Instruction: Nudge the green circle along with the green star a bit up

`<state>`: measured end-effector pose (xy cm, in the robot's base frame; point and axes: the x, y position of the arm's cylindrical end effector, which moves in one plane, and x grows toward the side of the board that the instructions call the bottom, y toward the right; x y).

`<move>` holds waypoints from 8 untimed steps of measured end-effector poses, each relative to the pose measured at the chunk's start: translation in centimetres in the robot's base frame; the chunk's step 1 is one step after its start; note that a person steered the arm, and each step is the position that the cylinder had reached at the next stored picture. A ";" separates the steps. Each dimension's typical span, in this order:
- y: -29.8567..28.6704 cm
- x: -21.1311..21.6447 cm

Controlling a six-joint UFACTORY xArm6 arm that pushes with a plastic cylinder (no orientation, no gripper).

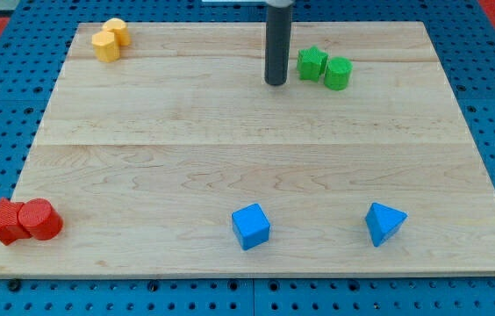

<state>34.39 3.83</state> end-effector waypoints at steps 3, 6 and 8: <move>12.1 7.8; 8.5 -1.3; 9.4 -1.8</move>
